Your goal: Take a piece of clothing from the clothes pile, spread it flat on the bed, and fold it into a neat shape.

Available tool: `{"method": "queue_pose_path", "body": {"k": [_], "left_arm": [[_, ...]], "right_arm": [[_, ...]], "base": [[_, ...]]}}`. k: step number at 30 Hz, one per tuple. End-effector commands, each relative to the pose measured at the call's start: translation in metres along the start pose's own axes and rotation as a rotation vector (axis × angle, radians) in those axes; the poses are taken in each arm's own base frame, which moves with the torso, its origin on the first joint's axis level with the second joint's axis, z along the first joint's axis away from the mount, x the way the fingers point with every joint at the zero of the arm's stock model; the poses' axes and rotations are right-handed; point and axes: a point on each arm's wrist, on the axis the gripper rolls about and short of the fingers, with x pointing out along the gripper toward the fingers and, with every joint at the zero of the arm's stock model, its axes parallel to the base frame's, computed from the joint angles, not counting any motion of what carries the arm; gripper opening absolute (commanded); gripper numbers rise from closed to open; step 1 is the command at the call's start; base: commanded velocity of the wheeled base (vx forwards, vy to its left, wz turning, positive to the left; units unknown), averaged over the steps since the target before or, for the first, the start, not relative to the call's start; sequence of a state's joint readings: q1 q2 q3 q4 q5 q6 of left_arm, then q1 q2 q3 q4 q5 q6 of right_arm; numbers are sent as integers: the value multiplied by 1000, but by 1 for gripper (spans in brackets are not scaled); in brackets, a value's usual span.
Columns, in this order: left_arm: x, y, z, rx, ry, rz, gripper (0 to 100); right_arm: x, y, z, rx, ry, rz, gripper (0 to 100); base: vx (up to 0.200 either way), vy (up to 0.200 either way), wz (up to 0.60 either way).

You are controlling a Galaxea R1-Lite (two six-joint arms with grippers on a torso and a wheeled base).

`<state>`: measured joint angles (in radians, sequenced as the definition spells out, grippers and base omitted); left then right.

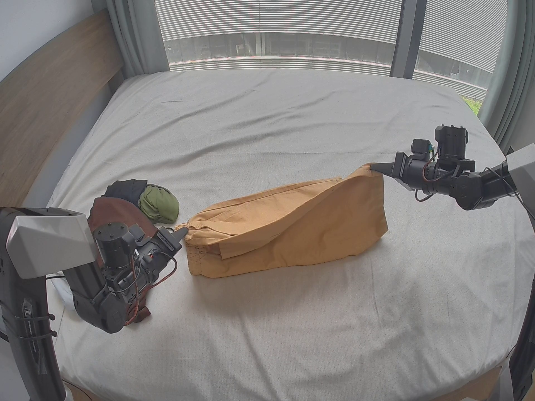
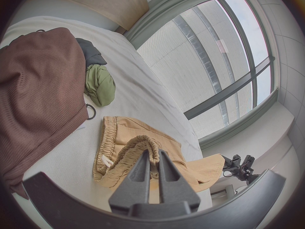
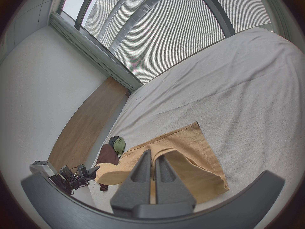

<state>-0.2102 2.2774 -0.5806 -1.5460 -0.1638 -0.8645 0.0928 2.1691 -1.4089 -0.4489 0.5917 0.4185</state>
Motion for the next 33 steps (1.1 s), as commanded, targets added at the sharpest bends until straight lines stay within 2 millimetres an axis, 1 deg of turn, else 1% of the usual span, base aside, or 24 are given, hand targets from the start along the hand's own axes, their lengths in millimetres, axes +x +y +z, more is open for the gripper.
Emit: {"method": "queue_pose_path", "body": {"k": [1, 6, 7, 9, 14, 18, 19, 25, 29, 30, 31, 33], "left_arm": [[4, 0, 2, -3, -10, -8, 0], [13, 7, -3, -5, -6, 0, 0], [16, 9, -4, -3, -8, 0, 0], [17, 11, -4, -4, -8, 4, 0], [19, 12, -2, -5, -28, 11, 0], [19, 12, -1, -5, -31, 10, 0], [19, 12, -1, -5, -31, 10, 0], [20, 13, -1, -5, -34, 12, 0], [21, 13, 1, -6, -41, 10, 0], [21, 13, 2, -5, -46, 12, 100], [21, 14, 3, -4, -49, 10, 100], [21, 16, 7, -5, -60, 16, 100]], "right_arm": [[11, -9, -4, 6, 10, -1, 0], [23, -16, -4, 1, -11, -33, 0], [28, -22, -7, 4, -9, -42, 0], [31, -23, -9, 4, -6, -40, 0], [34, -21, -5, -7, -18, -30, 0], [38, -23, -6, -8, -18, -28, 0], [39, -20, -5, -12, -19, -23, 0], [40, -18, -3, -19, -27, -15, 0], [44, -21, -4, -19, -28, -14, 0], [45, -22, -4, -19, -29, -14, 0], [46, -22, -4, -22, -30, -13, 100], [48, -22, -1, -33, -50, -6, 100]], "base": [[0, 0, 0], [0, 0, 0], [0, 0, 0], [0, 0, 0], [0, 0, 0], [0, 0, 0], [0, 0, 0], [0, 0, 0], [0, 0, 0], [0, 0, 0], [0, 0, 0], [0, 0, 0]]}}
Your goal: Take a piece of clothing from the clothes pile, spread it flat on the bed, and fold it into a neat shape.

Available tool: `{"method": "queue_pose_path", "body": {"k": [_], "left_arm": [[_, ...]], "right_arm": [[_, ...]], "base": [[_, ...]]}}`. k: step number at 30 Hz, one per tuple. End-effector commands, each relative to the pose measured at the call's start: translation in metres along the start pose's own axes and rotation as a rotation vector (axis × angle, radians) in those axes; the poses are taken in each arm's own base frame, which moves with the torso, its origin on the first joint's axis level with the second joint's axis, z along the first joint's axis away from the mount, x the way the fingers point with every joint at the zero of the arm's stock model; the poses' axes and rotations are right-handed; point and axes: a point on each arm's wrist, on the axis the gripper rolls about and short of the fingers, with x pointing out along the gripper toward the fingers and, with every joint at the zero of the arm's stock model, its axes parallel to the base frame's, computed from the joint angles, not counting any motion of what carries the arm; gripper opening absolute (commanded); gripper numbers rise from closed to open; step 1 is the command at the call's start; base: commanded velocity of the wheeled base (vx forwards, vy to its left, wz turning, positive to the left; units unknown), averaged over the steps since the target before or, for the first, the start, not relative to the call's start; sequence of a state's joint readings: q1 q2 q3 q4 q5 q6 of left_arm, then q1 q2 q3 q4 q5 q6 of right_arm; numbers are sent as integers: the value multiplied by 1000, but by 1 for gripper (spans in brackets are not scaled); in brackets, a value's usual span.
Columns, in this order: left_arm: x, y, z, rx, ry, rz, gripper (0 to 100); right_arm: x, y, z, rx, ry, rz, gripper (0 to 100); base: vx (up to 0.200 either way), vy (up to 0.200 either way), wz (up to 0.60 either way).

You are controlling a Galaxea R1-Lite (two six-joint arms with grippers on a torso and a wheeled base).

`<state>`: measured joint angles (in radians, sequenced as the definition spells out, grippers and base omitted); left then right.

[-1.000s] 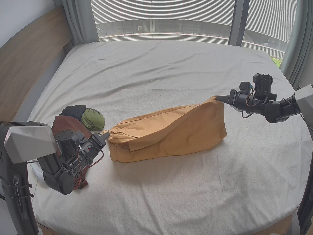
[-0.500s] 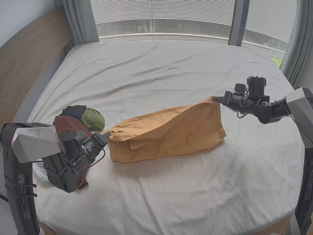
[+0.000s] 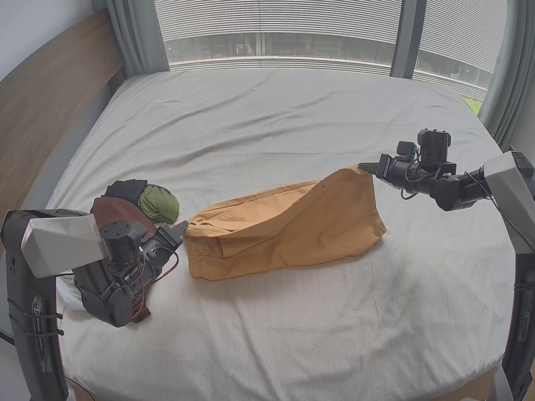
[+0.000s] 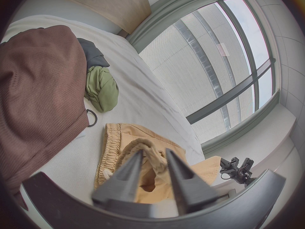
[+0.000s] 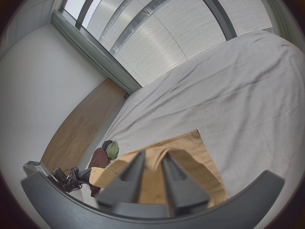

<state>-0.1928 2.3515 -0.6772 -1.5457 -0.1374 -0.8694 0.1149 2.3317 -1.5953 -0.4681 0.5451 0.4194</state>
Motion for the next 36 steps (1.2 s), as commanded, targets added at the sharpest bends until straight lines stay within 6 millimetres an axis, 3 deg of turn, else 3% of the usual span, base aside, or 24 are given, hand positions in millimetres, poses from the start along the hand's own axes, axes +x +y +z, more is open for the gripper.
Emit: {"method": "queue_pose_path", "body": {"k": [1, 5, 11, 20, 23, 27, 36], "left_arm": [[1, 4, 6, 0, -20, 7, 100], [5, 12, 15, -4, -80, 43, 100], [9, 19, 22, -2, -139, 75, 100], [-3, 3, 23, 0, -118, 46, 100], [-11, -7, 18, 5, -75, 18, 100], [-20, -19, 14, 30, -38, -11, 100], [-41, -24, 0, 193, 80, -37, 100]], "right_arm": [[7, -2, 1, -16, -25, 11, 100], [18, -11, -3, -34, -73, -10, 100], [13, -8, 0, -3, -96, -13, 100], [-38, 28, 0, 20, -53, -18, 100], [-62, 37, -11, 43, -24, -33, 100], [-84, 29, -32, 56, -6, -12, 100], [-100, 15, -75, 43, -20, 0, 100]], "base": [[0, 0, 0], [0, 0, 0], [0, 0, 0], [0, 0, 0], [0, 0, 0], [0, 0, 0], [0, 0, 0]]}}
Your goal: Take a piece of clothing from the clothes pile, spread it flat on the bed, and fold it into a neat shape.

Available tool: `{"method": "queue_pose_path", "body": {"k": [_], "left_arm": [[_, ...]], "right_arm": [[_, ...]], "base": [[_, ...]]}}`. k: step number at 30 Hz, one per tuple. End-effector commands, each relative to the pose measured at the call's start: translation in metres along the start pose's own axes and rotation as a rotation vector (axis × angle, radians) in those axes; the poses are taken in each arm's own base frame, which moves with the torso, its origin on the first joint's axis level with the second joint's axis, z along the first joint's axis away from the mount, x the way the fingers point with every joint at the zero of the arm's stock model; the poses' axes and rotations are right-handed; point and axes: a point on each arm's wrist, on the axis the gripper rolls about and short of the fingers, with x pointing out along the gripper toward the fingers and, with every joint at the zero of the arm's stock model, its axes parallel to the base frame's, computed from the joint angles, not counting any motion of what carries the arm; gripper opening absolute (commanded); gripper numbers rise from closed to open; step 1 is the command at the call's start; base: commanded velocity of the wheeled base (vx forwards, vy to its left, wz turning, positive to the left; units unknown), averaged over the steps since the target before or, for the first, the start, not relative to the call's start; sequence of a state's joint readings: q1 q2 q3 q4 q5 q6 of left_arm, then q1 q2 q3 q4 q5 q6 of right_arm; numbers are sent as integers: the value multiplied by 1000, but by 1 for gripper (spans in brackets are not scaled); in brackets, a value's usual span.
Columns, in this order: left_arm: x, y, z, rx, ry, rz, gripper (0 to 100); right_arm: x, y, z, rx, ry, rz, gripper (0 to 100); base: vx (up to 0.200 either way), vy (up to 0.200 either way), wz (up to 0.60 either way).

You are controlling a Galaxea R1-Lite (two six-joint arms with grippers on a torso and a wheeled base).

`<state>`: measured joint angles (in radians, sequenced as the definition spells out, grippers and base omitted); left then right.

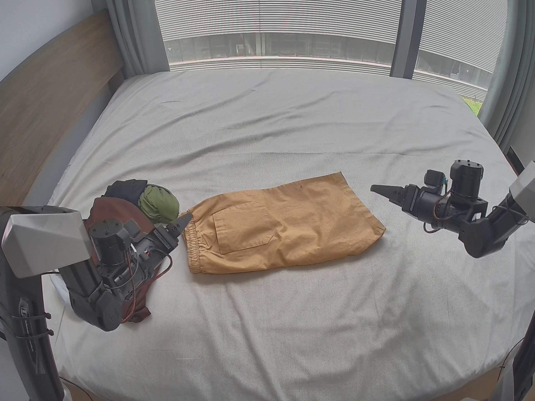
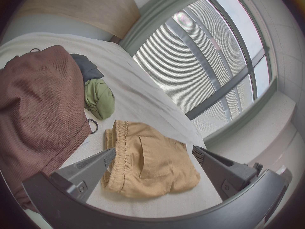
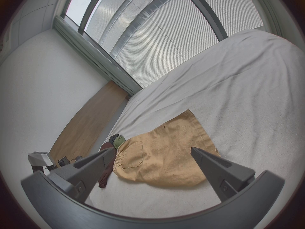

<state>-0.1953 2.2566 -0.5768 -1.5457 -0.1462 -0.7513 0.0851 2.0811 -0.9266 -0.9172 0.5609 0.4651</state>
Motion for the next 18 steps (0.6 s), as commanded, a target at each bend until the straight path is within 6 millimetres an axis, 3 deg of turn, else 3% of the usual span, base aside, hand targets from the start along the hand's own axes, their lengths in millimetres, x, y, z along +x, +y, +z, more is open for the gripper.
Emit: {"method": "queue_pose_path", "body": {"k": [1, 5, 12, 18], "left_arm": [[-20, -9, -8, 111, 84, -34, 100], [-22, -8, -8, 138, 90, -32, 100], [-23, -6, -13, 139, 108, -23, 100], [-23, -5, -13, 143, 107, -19, 100]], "right_arm": [[-17, -1, -17, -3, -1, 0, 100], [-18, -3, -20, 9, 10, -8, 100], [-6, -32, -51, 79, 97, -63, 100], [-1, -37, -62, 98, 131, -72, 100]], "base": [[0, 0, 0], [0, 0, 0], [0, 0, 0], [0, 0, 0]]}}
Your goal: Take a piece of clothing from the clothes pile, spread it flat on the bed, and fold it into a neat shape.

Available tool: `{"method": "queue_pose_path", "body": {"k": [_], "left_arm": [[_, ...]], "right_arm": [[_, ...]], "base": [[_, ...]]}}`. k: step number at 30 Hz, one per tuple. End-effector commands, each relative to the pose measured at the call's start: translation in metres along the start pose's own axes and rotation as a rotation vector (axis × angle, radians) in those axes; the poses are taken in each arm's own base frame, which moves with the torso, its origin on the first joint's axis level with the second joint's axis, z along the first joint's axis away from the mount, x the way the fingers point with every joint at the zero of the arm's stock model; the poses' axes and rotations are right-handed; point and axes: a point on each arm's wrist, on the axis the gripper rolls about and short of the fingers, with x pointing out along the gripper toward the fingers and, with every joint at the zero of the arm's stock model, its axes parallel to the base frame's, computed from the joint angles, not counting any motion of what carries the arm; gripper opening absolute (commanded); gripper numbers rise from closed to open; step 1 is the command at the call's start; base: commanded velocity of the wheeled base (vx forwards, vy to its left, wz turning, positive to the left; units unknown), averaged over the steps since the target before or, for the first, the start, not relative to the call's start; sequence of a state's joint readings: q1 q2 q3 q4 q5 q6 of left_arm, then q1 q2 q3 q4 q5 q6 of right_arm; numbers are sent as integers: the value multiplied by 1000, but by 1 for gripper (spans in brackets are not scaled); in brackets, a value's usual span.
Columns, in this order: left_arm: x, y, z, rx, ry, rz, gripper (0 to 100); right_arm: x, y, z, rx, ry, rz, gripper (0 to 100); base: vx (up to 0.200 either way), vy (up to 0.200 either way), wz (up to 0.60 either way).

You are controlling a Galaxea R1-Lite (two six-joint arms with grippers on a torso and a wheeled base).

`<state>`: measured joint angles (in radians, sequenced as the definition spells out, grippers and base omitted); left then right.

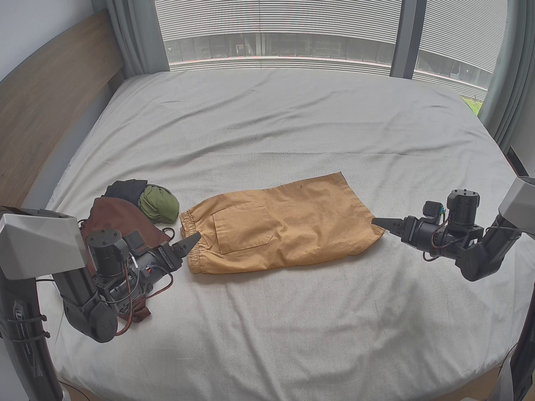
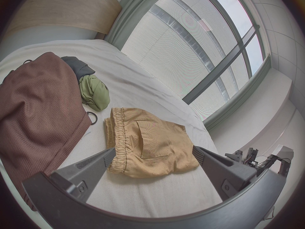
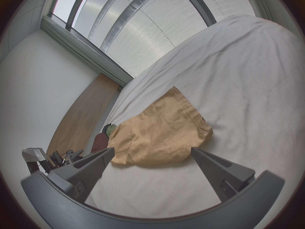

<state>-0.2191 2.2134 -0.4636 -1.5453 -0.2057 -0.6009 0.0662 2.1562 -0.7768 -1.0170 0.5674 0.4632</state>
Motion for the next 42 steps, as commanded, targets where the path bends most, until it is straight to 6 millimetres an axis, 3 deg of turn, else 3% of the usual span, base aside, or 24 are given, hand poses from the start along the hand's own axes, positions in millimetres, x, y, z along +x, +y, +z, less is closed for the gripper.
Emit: {"method": "queue_pose_path", "body": {"k": [1, 10, 22, 27, 32, 40, 42], "left_arm": [[0, 0, -1, 2, 1, 3, 100], [6, 17, -21, 120, 71, 47, 100], [7, 16, -21, 123, 69, 45, 100], [6, 15, -19, 120, 64, 41, 100], [6, 15, -20, 118, 68, 40, 100], [7, 15, -20, 109, 69, 39, 100], [7, 14, -19, 83, 64, 36, 100]], "right_arm": [[10, -12, -16, 34, 54, -21, 100], [33, -32, -34, 108, 105, -50, 100], [57, -41, -51, 178, 133, -66, 100], [81, -39, -64, 179, 120, -99, 100], [100, -35, -58, 216, 89, -65, 100], [129, -47, -63, 245, -4, -69, 100], [134, -39, -57, 290, -44, -24, 100]], "base": [[0, 0, 0], [0, 0, 0], [0, 0, 0], [0, 0, 0], [0, 0, 0], [0, 0, 0], [0, 0, 0]]}}
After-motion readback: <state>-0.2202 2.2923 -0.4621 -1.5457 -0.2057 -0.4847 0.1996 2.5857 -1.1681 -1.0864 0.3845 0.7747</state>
